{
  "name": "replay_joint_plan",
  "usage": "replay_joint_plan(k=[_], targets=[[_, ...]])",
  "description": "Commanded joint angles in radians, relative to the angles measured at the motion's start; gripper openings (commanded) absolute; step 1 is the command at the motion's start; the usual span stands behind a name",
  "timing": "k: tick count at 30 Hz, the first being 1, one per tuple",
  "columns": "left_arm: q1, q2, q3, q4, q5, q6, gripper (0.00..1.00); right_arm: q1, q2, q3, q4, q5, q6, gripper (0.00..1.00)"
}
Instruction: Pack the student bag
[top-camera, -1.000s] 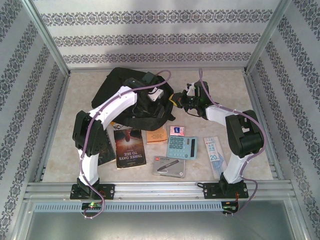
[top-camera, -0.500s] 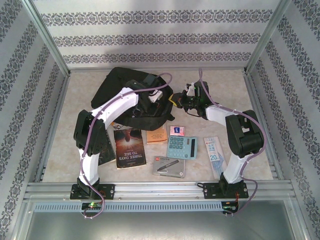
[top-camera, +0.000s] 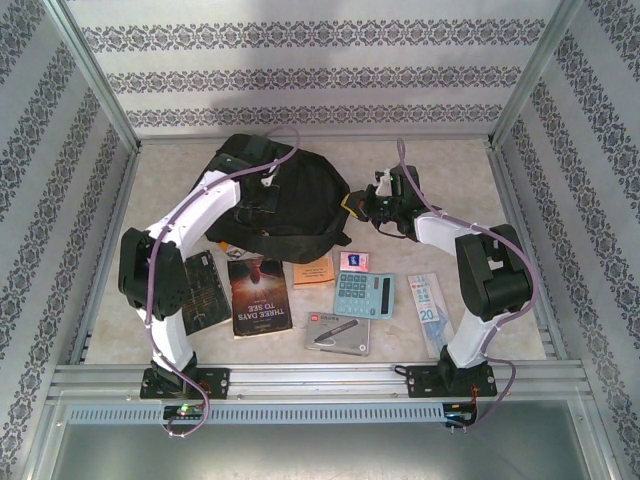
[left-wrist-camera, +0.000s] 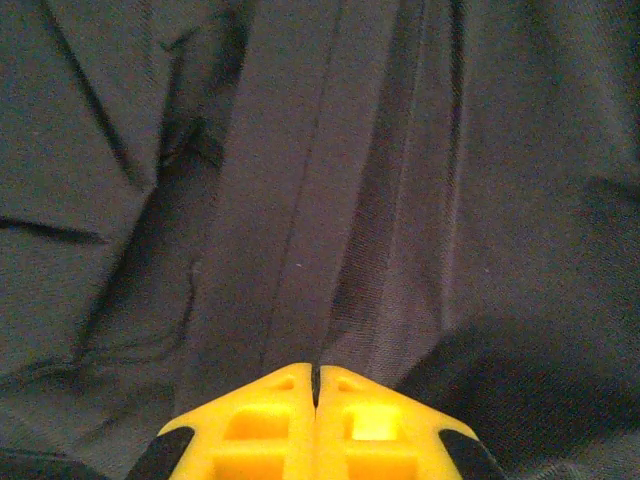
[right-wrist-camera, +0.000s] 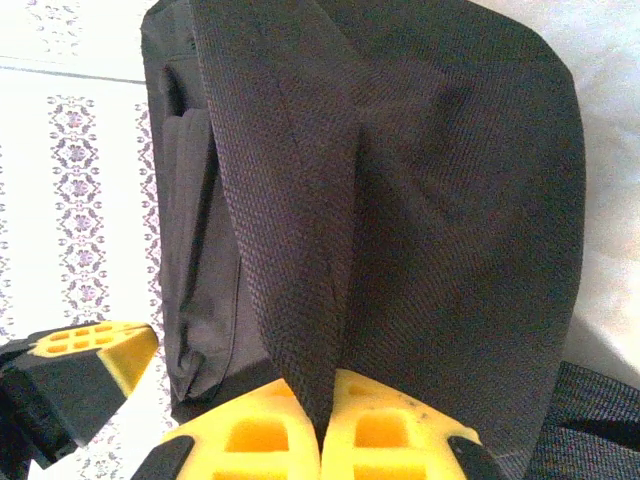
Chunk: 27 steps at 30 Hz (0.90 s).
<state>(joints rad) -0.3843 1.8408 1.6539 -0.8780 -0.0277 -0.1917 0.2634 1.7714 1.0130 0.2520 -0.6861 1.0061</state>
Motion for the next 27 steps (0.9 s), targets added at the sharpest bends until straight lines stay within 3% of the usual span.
replay_joint_plan(k=[1, 2, 4, 6, 11, 21, 27], targets=[[-0.015, -0.001, 0.031, 0.018, 0.056, -0.022, 0.00, -0.003, -0.032, -0.002, -0.004, -0.014, -0.040, 0.00], [-0.018, 0.006, 0.038, 0.029, 0.119, -0.034, 0.00, 0.003, -0.034, 0.005, -0.013, -0.015, -0.049, 0.00], [-0.044, 0.028, 0.064, 0.059, 0.211, -0.074, 0.26, 0.012, -0.037, 0.012, -0.017, -0.013, -0.056, 0.00], [-0.079, 0.067, 0.116, 0.064, 0.231, -0.110, 0.44, 0.015, -0.036, 0.013, -0.010, -0.013, -0.047, 0.00], [-0.129, 0.198, 0.257, 0.061, 0.258, -0.220, 0.62, 0.015, -0.029, 0.007, 0.044, -0.031, -0.002, 0.00], [-0.153, 0.399, 0.453, 0.014, 0.175, -0.292, 0.79, 0.025, 0.001, -0.014, 0.288, -0.111, 0.169, 0.00], [-0.149, 0.503, 0.540, 0.018, 0.192, -0.316, 0.81, 0.044, 0.017, -0.015, 0.356, -0.125, 0.214, 0.00]])
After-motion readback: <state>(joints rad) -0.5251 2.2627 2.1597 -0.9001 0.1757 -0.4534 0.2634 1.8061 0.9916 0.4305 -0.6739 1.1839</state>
